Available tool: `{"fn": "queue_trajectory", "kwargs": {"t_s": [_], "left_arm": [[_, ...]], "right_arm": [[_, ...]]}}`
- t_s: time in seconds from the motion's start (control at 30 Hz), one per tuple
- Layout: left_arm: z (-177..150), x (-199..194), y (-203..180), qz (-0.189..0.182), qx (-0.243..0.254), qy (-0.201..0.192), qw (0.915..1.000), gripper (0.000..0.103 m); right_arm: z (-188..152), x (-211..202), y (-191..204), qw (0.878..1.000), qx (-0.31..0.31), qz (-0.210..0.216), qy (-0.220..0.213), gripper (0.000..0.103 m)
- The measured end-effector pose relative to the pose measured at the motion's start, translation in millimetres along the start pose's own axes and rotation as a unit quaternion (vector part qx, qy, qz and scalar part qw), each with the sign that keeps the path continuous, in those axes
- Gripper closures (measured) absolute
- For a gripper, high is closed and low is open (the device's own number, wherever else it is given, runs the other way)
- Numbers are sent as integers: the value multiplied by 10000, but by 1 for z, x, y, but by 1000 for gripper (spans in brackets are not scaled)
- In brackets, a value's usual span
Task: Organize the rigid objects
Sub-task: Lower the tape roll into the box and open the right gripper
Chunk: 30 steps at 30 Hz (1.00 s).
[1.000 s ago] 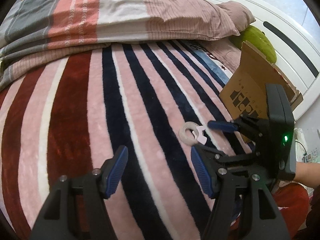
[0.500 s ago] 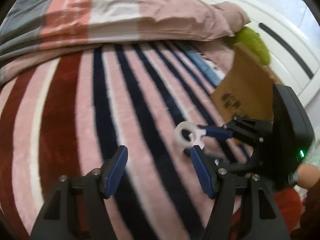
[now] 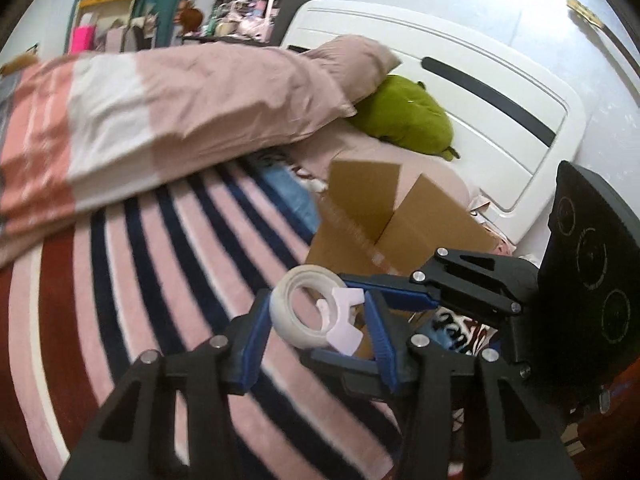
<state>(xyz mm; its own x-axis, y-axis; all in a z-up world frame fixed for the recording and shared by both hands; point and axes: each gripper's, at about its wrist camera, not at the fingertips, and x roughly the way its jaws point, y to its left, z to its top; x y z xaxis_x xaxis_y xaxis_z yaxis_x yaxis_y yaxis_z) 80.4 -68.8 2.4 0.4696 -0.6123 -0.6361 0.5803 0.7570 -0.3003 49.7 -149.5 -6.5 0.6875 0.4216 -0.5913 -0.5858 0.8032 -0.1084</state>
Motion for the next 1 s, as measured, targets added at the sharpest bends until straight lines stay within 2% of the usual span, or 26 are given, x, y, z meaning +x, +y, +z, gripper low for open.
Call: {"fn": "queue_trajectory", "kwargs": {"t_s": [0.27, 0.37, 0.53, 0.57, 0.63, 0.67, 0.7, 0.77, 0.83, 0.87, 1.0], "left_arm": [[57, 49, -49, -310, 441, 244, 9982, 60], [70, 77, -63, -410, 474, 510, 9967, 60], [78, 119, -77, -428, 397, 951, 9938, 60], [78, 124, -81, -389, 424, 988, 9934, 58], [77, 127, -85, -279, 457, 993, 9936, 41], [75, 126, -86, -227, 450, 974, 9940, 28], [75, 125, -86, -159, 451, 938, 9944, 26], [73, 119, -88, -47, 506, 901, 9946, 26], [71, 111, -87, 84, 554, 838, 9949, 23], [70, 105, -86, 182, 562, 780, 9952, 18], [66, 81, -79, 410, 495, 470, 9968, 14]], "right_arm": [[-1, -31, -62, 9971, 384, -654, -59, 68], [-8, -38, -86, 9937, 662, -894, 102, 68], [-25, -30, -128, 9854, 1208, -1038, 605, 68], [-29, -31, -132, 9838, 1278, -1065, 664, 68], [-34, -29, -138, 9814, 1331, -1122, 811, 68], [-36, -28, -140, 9807, 1367, -1084, 882, 61], [-37, -28, -142, 9795, 1441, -1044, 948, 53], [-41, -28, -148, 9761, 1629, -1048, 987, 45], [-43, -30, -151, 9761, 1676, -1009, 950, 43], [-44, -30, -151, 9768, 1659, -976, 942, 42], [-42, -33, -143, 9808, 1547, -857, 819, 25]]}}
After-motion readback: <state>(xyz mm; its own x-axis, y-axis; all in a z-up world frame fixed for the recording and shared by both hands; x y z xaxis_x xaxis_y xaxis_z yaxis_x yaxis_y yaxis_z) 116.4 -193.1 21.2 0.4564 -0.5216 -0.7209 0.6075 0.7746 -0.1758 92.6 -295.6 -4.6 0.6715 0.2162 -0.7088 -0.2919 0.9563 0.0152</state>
